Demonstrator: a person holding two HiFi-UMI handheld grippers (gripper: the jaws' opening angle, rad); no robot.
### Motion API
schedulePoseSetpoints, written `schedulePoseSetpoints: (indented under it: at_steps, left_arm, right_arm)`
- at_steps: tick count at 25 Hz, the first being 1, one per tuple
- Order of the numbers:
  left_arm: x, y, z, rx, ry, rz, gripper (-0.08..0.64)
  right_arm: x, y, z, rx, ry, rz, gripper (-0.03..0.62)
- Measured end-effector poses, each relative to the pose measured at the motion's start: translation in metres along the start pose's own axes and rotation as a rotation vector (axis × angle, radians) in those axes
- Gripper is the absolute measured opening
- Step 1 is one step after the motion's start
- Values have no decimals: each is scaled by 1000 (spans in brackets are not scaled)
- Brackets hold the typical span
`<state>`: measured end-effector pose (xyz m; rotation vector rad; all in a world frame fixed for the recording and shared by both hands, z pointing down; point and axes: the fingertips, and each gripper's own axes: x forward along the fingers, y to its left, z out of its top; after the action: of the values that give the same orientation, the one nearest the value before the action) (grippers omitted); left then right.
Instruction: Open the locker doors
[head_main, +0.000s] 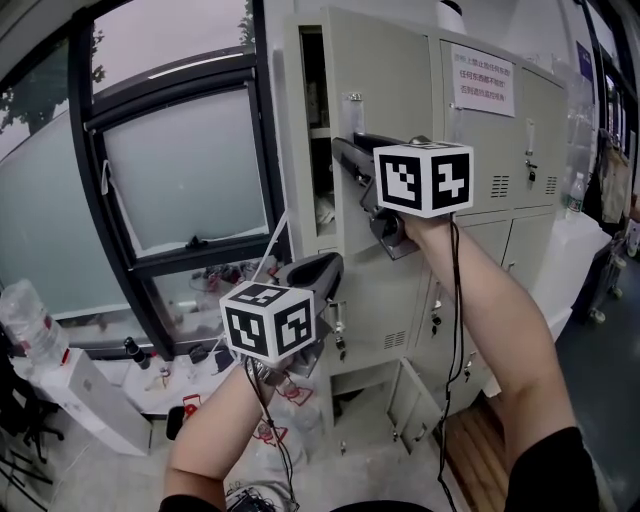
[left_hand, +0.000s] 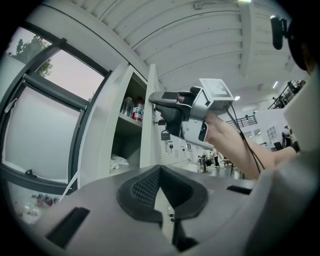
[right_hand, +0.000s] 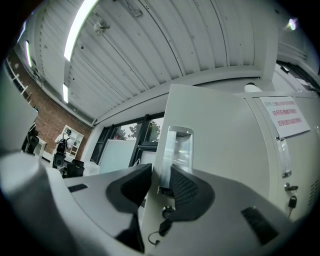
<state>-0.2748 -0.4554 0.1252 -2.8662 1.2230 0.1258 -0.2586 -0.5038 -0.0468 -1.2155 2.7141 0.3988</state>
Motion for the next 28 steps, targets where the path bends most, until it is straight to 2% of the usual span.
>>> schedulePoseSetpoints:
  at_steps: [17,28]
  left_arm:
    - [11,-81,-1,-3,-6,97,-2]
    - [17,-135,-6,17,9,136,-2]
  right_arm:
    - [-82,-10,14,77,-24,214,123]
    - [-137,-37,23,71,-57,219,129]
